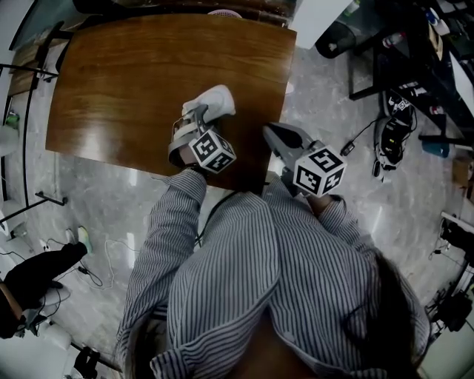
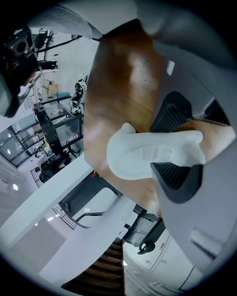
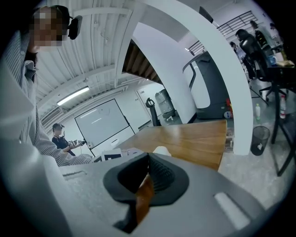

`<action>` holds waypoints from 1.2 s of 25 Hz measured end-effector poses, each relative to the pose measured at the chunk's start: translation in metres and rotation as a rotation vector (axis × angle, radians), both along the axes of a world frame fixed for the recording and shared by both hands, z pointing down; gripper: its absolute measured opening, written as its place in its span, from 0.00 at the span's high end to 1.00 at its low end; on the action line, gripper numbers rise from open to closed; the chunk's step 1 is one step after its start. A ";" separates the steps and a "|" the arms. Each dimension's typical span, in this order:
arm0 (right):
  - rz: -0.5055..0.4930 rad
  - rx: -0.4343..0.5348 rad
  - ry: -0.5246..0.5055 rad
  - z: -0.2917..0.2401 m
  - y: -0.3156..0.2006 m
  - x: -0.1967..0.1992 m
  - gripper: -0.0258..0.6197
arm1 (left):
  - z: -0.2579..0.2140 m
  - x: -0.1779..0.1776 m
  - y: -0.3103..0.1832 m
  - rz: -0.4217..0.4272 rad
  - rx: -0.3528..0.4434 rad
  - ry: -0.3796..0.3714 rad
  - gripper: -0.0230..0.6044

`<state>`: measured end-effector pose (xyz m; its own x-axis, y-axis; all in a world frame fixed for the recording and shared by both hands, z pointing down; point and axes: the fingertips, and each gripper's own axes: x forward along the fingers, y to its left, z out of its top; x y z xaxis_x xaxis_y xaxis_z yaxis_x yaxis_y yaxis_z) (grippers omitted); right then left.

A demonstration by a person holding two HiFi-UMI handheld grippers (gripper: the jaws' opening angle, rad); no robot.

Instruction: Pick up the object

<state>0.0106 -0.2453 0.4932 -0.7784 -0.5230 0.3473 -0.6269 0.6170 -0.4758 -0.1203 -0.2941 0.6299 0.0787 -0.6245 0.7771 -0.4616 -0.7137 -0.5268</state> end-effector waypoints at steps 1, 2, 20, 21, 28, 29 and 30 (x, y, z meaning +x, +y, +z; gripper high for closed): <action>0.000 -0.003 -0.001 0.001 0.000 0.000 0.96 | 0.001 0.000 -0.001 0.005 0.006 -0.013 0.63; 0.000 -0.004 -0.001 0.002 0.001 0.001 0.96 | 0.003 0.001 -0.001 0.011 0.011 -0.020 0.63; -0.044 0.017 -0.045 -0.007 -0.005 -0.014 0.96 | -0.029 -0.001 0.008 -0.064 -0.091 0.277 0.78; -0.049 0.022 -0.048 -0.009 -0.006 -0.017 0.96 | -0.033 -0.002 0.009 -0.071 -0.090 0.296 0.78; -0.079 0.044 -0.074 -0.018 -0.013 -0.032 0.96 | -0.075 -0.012 0.010 -0.177 -0.050 0.528 0.78; -0.086 0.046 -0.079 -0.019 -0.013 -0.035 0.96 | -0.082 -0.014 0.010 -0.198 -0.043 0.592 0.78; -0.093 0.048 -0.083 -0.020 -0.014 -0.037 0.96 | -0.091 -0.015 0.011 -0.216 -0.035 0.662 0.78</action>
